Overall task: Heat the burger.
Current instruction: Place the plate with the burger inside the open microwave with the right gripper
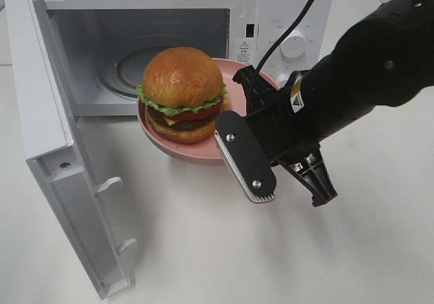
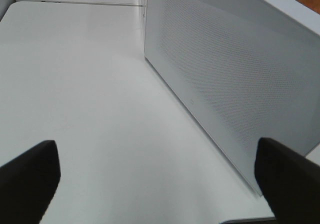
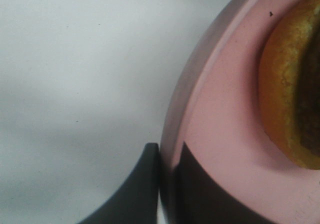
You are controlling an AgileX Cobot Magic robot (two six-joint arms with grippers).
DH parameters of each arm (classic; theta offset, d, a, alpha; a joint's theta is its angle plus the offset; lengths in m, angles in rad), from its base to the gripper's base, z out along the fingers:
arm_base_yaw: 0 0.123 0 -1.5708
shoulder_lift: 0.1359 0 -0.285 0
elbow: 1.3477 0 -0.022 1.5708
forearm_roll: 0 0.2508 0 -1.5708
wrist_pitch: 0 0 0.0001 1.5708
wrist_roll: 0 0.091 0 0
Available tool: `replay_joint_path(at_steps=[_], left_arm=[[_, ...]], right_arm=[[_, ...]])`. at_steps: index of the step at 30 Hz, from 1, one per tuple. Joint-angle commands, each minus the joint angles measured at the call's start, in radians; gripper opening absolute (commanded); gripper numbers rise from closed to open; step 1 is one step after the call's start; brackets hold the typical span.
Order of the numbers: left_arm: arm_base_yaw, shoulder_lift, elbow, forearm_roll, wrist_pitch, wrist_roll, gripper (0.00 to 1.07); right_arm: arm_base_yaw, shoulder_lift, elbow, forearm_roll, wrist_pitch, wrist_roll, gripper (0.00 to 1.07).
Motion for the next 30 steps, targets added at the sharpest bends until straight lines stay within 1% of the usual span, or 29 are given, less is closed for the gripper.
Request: replay_joint_path(at_steps=[1,25,30], left_arm=[[0.002,-0.015,0.002,0.002,-0.014,-0.004,0.98],[0.002,-0.015,0.002,0.002,-0.014,-0.004,0.98],[0.002,-0.015,0.002,0.002,-0.014,-0.004,0.98]], right_arm=[[0.0,0.008,-0.034,-0.014,-0.066,0.025,0.0],[0.02,0.163,-0.213,-0.042,-0.07,0.071,0.0],[0.02,0.214,-0.266,-0.039,-0.07,0.104,0.0]])
